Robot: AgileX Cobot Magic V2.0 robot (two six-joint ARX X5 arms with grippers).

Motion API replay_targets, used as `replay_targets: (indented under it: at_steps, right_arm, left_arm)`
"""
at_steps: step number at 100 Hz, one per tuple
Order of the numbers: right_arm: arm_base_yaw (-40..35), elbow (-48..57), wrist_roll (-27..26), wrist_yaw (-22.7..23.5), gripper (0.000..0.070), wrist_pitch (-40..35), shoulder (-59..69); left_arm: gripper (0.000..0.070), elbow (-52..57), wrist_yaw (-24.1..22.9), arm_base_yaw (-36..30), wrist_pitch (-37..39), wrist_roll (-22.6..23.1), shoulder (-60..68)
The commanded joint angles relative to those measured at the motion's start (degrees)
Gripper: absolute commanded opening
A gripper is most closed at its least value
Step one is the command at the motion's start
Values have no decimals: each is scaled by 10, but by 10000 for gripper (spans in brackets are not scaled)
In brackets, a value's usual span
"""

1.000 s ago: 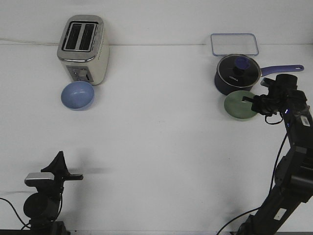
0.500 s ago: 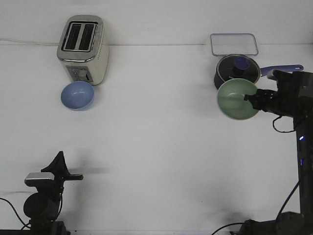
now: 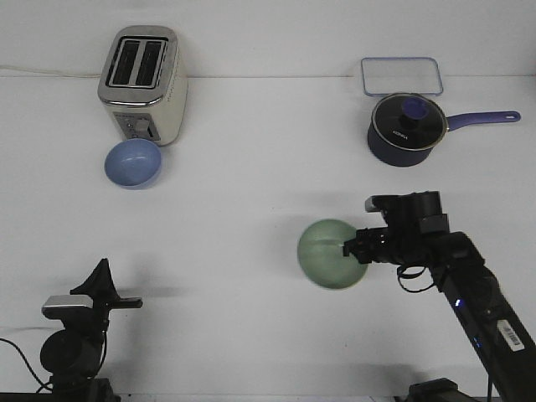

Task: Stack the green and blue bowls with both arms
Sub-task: 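Carry the green bowl toward the robot and set it down centrally, then release the green bowl and retract the right gripper to rest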

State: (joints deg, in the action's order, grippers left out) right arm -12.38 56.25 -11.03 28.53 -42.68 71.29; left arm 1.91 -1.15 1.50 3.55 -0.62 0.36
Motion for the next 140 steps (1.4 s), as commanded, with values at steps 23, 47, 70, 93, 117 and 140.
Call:
replay_targets:
  at_steps: [23,47,70,93,117,140]
  right_arm:
    - [-147,-47,-89,-24,0,112,40]
    - [-209,-47,-98,-51,0,145,112]
    - [-219,-47,-89,-61,48,148,162]
    - [-216,-43,-77,-61,433,156,151]
    - [-164,-10,-45,-66,509,130,54]
    - [-56,-1,23,-126,508,153,-72]
  left_arm:
    - [14,-11,0,0,8,-1,-1]
    - [14,-11,0,0,8,-1,-1]
    - [14,-11,0,0,8,-1,-1]
    - [14,-11,0,0,8,-1,-1]
    - [14,-11,0,0,8,-1,-1]
    - [14,-11,0,0,8,-1,-1]
